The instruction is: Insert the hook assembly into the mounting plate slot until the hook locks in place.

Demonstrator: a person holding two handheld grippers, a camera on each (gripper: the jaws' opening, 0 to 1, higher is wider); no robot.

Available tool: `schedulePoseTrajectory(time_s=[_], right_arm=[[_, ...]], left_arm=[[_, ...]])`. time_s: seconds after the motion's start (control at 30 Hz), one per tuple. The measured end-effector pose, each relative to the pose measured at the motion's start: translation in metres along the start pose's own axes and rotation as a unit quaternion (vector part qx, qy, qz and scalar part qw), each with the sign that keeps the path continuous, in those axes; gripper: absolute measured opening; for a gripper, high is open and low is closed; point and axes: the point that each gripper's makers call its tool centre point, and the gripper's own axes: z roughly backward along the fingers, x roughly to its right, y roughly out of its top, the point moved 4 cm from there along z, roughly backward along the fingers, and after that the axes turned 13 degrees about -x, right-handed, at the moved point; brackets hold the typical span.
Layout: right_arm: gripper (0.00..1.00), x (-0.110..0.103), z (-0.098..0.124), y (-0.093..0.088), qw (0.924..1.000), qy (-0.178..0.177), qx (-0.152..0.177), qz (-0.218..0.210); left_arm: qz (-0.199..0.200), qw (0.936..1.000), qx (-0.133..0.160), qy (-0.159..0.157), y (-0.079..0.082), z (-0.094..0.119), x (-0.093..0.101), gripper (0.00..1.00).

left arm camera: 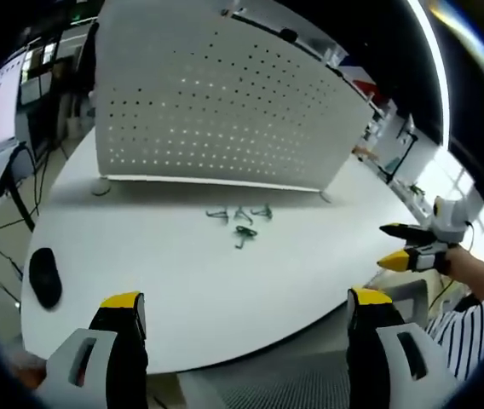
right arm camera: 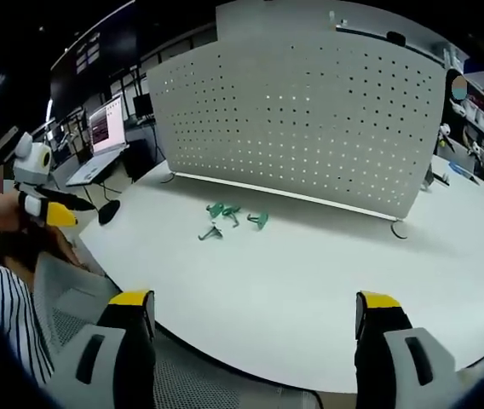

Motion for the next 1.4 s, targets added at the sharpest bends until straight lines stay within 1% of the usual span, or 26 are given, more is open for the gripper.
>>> schedulePoseTrajectory(time_s=[0.1, 0.17, 0.27, 0.43, 0.73, 0.9, 1.1, 1.27, 1.4], right_arm=[[0.95, -0.002, -0.002, -0.001, 1.0, 0.004, -0.006, -0.001], [0.95, -0.004, -0.002, 0.0, 1.0, 0.003, -0.002, 0.001], [0.95, -0.004, -0.003, 0.0, 0.9999, 0.005, 0.003, -0.008], [0.95, -0.007, -0.005, -0.006, 0.9999, 0.007, -0.006, -0.006], [0.95, -0.006, -0.004, -0.004, 1.0, 0.006, -0.005, -0.004], [0.95, -0.007, -0.004, -0.006, 0.9999, 0.005, -0.009, -0.003], [0.95, -0.008, -0.006, 0.0, 1.0, 0.006, -0.002, -0.003], [0.94, -0.01, -0.012, 0.004, 0.9998, 0.014, 0.0, -0.011], [0.91, -0.014, -0.02, 0.013, 0.9996, 0.024, 0.01, -0.009]], left_arm=[[0.0, 0.9999, -0.012, -0.005, -0.004, -0.002, 0.002, 1.0], [0.004, 0.9999, -0.011, -0.01, -0.003, -0.002, 0.002, 1.0], [0.009, 0.9999, -0.006, -0.012, -0.002, -0.001, 0.002, 1.0], [0.006, 0.9998, -0.012, -0.014, -0.005, -0.003, 0.003, 1.0], [0.01, 0.9998, -0.008, -0.015, -0.009, -0.002, 0.002, 1.0], [0.013, 0.9997, -0.016, -0.017, -0.014, -0.003, 0.001, 1.0], [0.013, 0.9997, -0.01, -0.016, -0.01, -0.002, 0.0, 1.0], [0.014, 0.9996, -0.019, -0.019, -0.013, -0.005, 0.0, 1.0], [0.014, 0.9995, -0.019, -0.019, -0.012, -0.006, -0.001, 1.0]])
